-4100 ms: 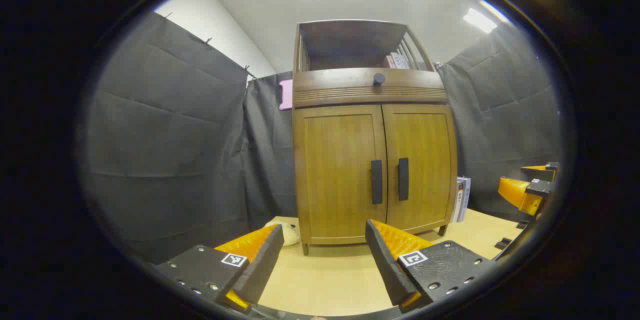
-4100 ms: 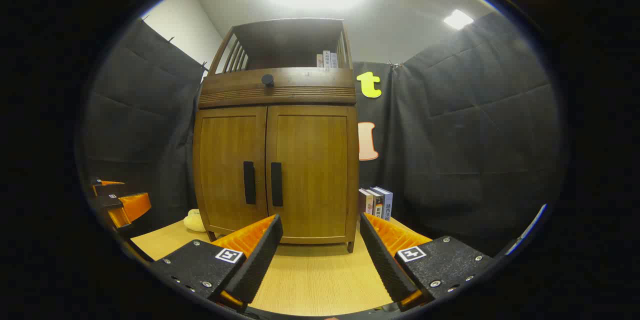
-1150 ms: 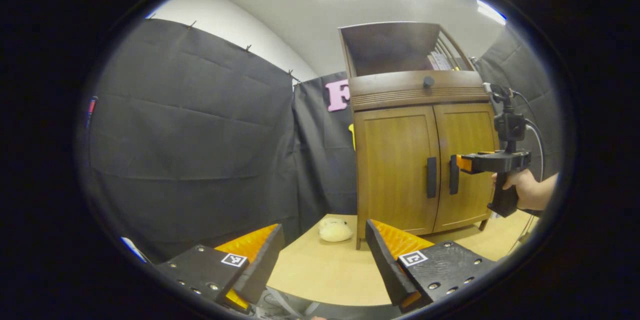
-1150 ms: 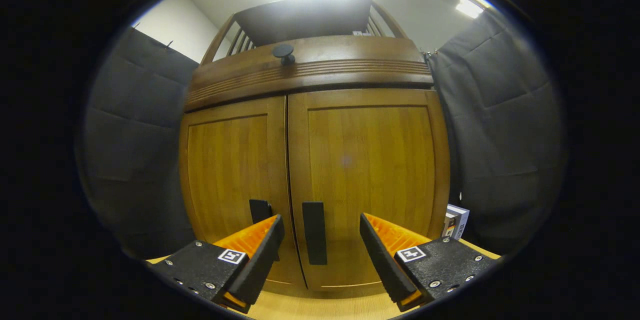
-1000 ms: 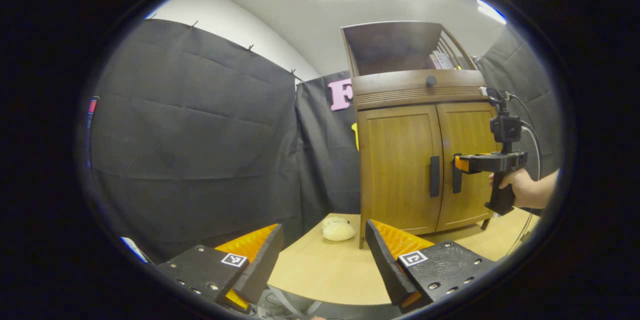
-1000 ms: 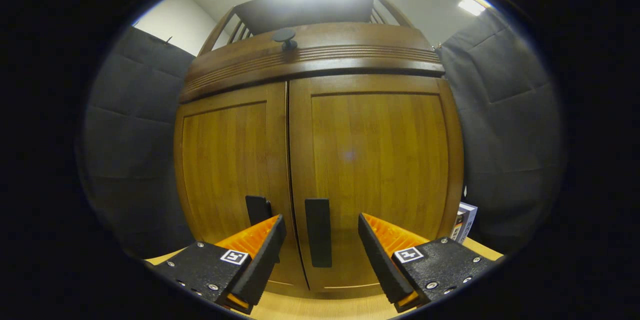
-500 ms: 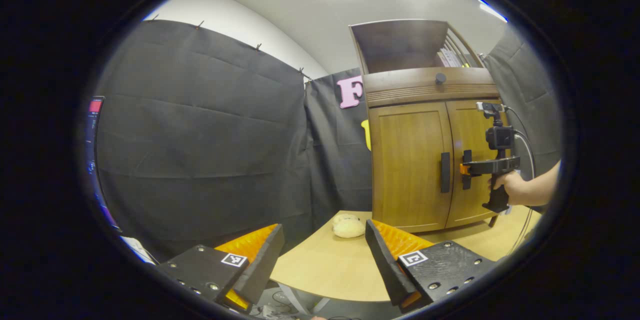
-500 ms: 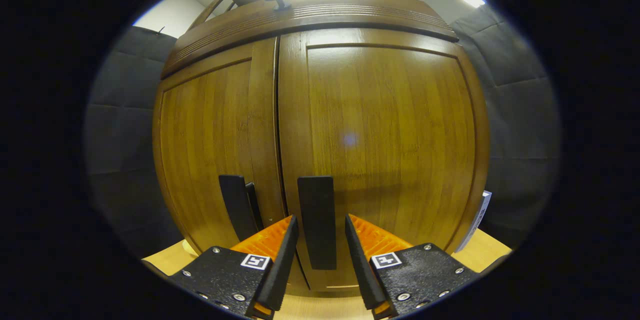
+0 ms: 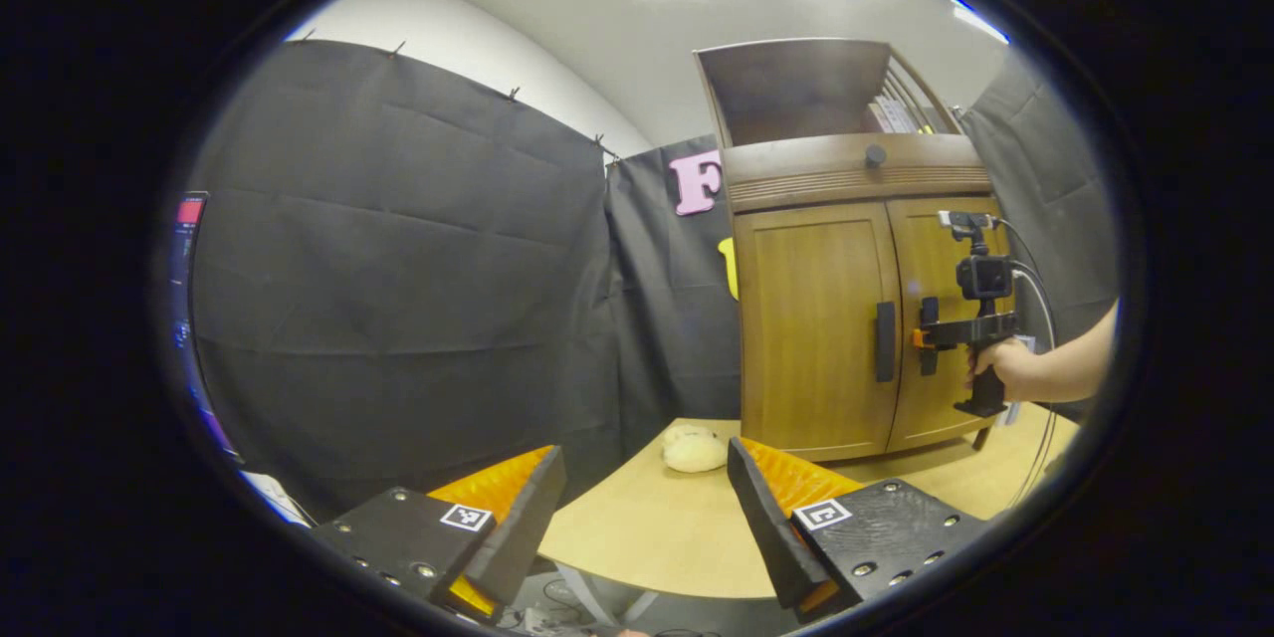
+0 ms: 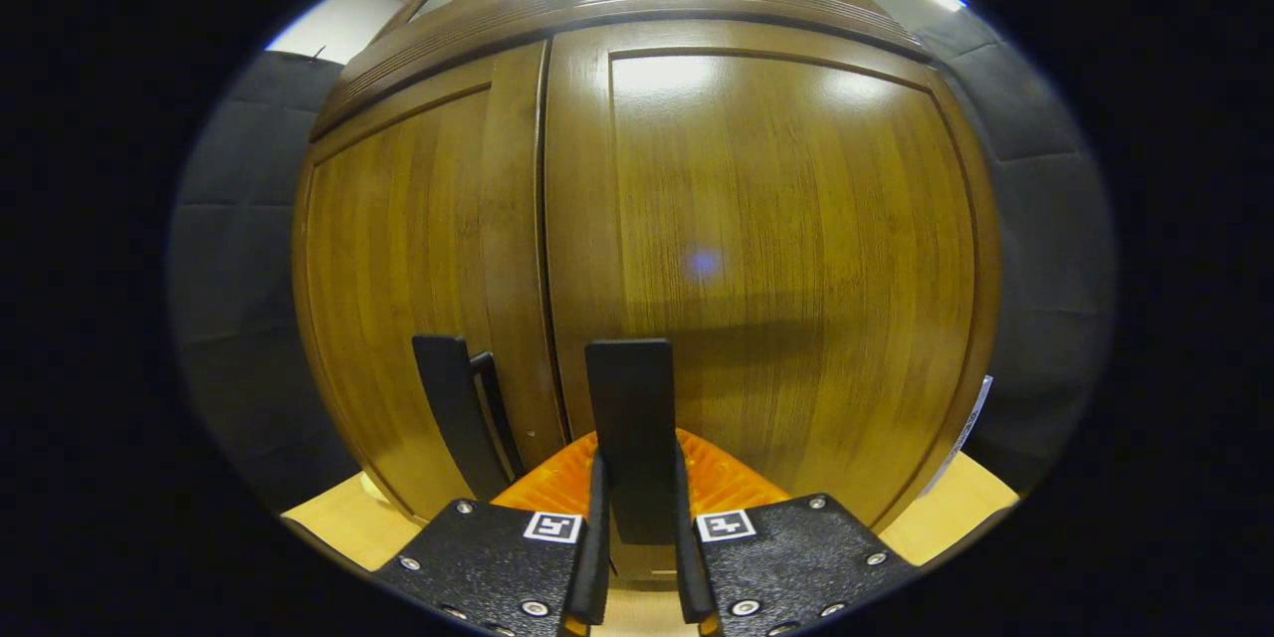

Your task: Open the right door of the double-door shoe cabinet with the right hand, and open the left door with the left hand.

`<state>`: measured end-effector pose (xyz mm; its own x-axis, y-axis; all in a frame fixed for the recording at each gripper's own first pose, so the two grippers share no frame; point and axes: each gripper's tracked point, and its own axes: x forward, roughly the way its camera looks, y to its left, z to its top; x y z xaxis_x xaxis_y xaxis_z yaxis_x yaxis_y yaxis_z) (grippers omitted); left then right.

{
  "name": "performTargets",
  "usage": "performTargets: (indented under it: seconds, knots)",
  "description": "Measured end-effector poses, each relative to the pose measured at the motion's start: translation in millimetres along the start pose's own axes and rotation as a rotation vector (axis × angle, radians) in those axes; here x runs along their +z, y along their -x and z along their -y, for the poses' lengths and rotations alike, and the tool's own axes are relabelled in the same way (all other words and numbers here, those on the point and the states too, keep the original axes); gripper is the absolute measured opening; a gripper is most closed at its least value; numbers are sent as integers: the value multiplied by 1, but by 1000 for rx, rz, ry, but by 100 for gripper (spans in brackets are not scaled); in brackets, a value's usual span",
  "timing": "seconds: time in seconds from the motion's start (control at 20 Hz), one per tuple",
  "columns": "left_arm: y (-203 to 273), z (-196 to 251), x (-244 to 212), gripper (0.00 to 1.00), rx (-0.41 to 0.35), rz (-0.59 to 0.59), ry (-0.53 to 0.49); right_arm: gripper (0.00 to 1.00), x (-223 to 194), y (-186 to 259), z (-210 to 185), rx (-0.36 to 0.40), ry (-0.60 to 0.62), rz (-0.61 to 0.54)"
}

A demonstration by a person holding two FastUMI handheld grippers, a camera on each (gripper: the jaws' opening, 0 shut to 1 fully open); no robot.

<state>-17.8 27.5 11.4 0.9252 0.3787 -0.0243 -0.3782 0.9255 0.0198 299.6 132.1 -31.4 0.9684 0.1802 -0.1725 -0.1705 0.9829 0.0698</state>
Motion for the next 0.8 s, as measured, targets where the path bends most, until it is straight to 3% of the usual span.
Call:
performTargets:
  seconds: [0.05, 0.1, 0.25, 0.3, 0.4, 0.45, 0.5, 0.8]
  knots:
    - [0, 0, 1, 94, 0, 1, 0, 27, 0, 0, 0, 4, -3, -5]
    - [0, 1, 1, 98, -3, 2, -1, 27, 0, 2, -1, 9, -9, -7]
    - [-2, 2, 3, 94, -16, 15, -5, 24, 4, 9, -2, 17, -4, 5]
    - [-2, 3, 3, 99, -24, 18, -5, 24, 4, 12, -2, 19, -4, 7]
    - [-3, 5, 2, 99, -44, 20, -5, 26, 7, 15, -2, 26, -8, 4]
    - [-3, 6, 2, 94, -53, 23, -5, 24, 10, 17, -1, 30, -7, 3]
    - [-3, 6, 3, 99, -62, 25, -4, 24, 13, 18, 0, 33, -6, 5]
    - [-8, 10, 6, 99, -128, 39, -2, 24, 18, 24, 2, 40, -1, 7]
